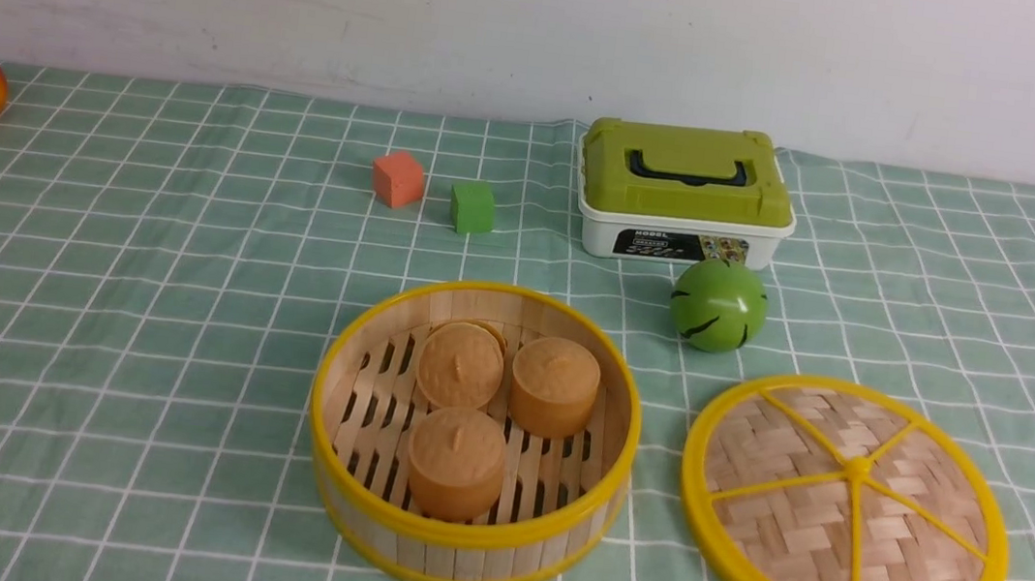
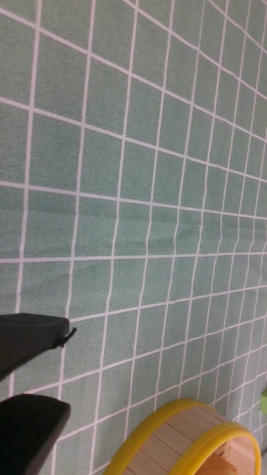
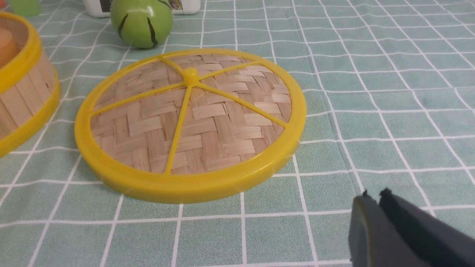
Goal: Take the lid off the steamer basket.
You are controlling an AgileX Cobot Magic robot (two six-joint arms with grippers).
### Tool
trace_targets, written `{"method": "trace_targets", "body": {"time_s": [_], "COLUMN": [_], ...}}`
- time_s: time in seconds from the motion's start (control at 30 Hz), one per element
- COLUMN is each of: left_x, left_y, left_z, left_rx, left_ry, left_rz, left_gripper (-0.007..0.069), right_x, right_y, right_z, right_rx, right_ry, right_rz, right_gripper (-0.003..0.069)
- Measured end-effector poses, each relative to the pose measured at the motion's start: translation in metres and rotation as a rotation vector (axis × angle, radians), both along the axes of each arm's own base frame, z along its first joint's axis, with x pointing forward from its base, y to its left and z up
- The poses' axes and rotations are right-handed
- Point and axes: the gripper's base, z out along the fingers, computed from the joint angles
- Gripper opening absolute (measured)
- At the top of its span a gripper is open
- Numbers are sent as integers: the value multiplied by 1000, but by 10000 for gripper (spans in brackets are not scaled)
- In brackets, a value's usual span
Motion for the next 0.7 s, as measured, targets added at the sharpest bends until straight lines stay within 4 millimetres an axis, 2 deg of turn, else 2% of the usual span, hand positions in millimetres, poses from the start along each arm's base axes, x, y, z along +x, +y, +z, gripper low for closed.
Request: {"method": "trace_targets", "body": {"time_s": [0.7], "left_x": [0], "left_y": [0], "left_z": [0], "left_rx": [0], "left_ry": [0], "left_rz": [0], "left_gripper": [239], "right_x": [0], "right_y": [0], "right_z": [0], "right_rx": [1], "right_ry": [3], "right_rz": [0], "right_gripper": [46]}}
